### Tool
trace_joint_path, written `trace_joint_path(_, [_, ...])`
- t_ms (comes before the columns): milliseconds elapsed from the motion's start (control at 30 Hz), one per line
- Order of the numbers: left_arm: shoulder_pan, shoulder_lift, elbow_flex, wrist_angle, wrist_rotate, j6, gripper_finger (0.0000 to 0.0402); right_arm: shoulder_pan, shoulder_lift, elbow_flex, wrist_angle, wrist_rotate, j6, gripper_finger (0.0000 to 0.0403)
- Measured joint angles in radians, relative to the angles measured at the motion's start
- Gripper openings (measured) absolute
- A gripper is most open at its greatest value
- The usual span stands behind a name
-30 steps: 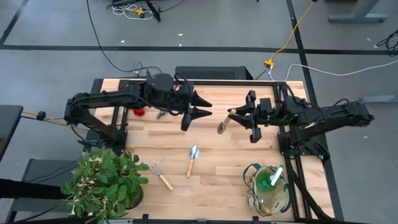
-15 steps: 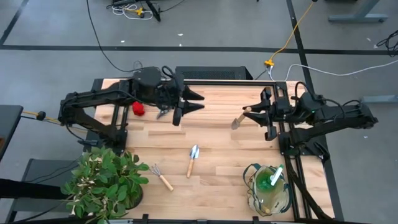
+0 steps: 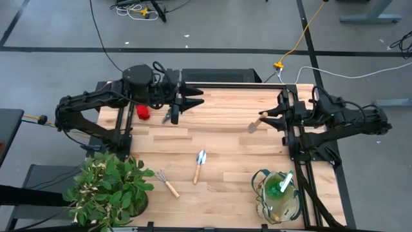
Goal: Pick & Place Garden tools in Gardening bag
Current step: Put the left brown trowel into the white gardening bag
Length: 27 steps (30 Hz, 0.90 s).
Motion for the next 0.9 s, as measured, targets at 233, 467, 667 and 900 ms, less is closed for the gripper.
trace_joint_path(233, [0.000,-0.004,0.000,-0.006,-0.018,0.000,0.0167,0.000,-0.031,0.000,-0.055,0.010,0.002,0.0071])
trace_joint_path(467, [0.000,-0.004,0.000,-0.030,-0.042,0.000,0.0167,0.000,-0.060,0.000,-0.136,-0.017,0.002,0.0071])
trace_joint_path(667, [0.000,-0.003,0.000,-0.039,-0.047,-0.004,0.0167,0.000,-0.067,0.000,-0.141,-0.151,0.003,0.0071])
trace_joint_path(900, [0.000,-0.003,0.000,-0.040,-0.047,-0.005,0.0167,0.004,-0.066,0.000,-0.146,-0.224,0.021,0.0071])
